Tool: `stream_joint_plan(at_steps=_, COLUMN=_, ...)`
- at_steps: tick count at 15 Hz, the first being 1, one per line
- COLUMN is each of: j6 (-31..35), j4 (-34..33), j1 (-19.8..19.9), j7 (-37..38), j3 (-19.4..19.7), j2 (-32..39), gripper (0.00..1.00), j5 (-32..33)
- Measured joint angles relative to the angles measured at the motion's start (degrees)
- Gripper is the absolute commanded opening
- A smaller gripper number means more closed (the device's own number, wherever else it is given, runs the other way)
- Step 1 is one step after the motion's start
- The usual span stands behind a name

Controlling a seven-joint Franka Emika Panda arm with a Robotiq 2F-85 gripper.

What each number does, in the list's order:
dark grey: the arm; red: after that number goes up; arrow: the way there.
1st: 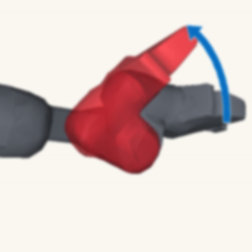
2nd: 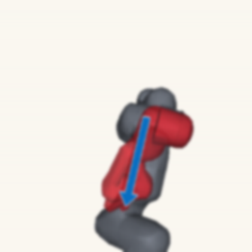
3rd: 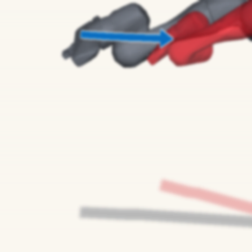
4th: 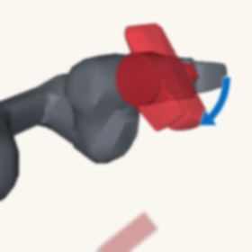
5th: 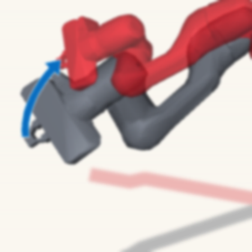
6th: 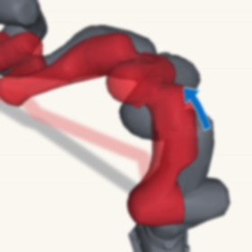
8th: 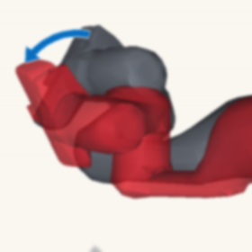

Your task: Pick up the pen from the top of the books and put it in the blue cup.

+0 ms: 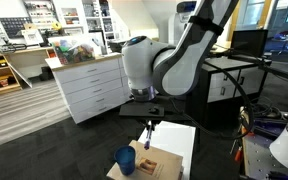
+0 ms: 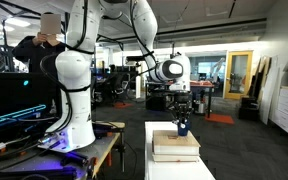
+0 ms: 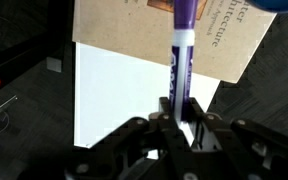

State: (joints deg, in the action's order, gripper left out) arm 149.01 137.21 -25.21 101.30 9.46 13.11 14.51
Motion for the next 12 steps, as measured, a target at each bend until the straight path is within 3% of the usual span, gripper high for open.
stream_joint_plan(at_steps=12, j6=-6.5, j4=-3.5, j1=2.9, j7=7.7, j3=-8.7, j2=-3.7, gripper=0.06, j5=10.0)
